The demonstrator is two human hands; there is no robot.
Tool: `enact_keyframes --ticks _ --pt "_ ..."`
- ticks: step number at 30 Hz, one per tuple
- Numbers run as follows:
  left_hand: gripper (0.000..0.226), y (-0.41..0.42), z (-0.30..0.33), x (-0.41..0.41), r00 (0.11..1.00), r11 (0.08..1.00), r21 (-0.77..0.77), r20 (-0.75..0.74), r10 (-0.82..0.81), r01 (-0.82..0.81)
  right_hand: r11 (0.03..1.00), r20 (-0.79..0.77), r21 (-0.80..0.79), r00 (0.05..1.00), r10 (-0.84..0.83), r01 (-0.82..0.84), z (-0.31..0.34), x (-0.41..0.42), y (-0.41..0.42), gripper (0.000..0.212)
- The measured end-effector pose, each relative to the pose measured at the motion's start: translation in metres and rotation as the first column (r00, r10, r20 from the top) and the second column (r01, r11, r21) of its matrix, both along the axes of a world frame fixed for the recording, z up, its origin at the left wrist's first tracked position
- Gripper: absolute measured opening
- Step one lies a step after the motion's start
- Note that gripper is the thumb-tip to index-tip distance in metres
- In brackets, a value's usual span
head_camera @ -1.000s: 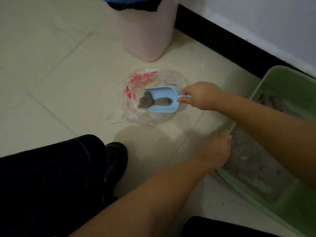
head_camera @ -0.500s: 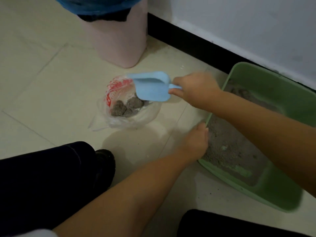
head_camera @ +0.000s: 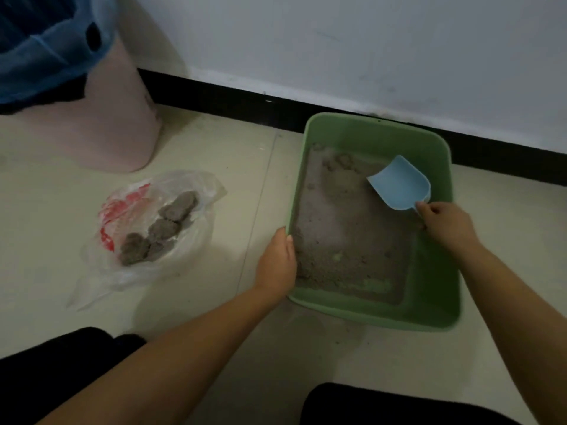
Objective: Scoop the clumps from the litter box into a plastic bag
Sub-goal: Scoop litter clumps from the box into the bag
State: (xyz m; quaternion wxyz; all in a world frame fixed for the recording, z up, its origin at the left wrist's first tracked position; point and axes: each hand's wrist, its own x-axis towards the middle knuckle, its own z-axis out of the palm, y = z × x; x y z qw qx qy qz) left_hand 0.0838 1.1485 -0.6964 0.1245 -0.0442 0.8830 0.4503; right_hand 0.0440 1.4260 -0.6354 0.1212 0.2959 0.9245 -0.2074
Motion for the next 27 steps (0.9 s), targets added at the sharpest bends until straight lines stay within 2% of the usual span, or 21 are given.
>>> enact_keyframes --ticks 4,12,20,23,27 --pt "0.023 0.0 -0.002 0.001 1.0 1.0 -0.023 -0.016 -0.009 0.009 0.994 -0.01 0.107 1.0 0.005 -0.004 -0.016 -0.012 0.011 0.046" --pt "0.023 0.002 -0.002 0.0 0.999 1.0 -0.024 -0.034 0.007 -0.008 0.989 -0.036 0.096 0.993 0.116 -0.112 -0.027 -0.031 0.009 0.045" --pt "0.036 0.002 0.0 0.002 0.999 1.0 0.004 -0.038 0.013 -0.012 0.957 0.004 -0.205 0.978 0.209 -0.204 -0.011 -0.059 -0.011 0.041" --pt "0.043 0.002 0.0 0.002 0.999 1.0 0.007 -0.043 0.018 -0.017 0.934 0.024 -0.309 0.98 0.198 -0.181 -0.013 -0.066 -0.019 0.039" --pt "0.039 0.002 0.0 0.002 0.999 1.0 -0.003 -0.039 0.015 -0.015 0.899 0.045 -0.414 0.984 0.175 -0.141 -0.016 -0.066 -0.024 0.034"
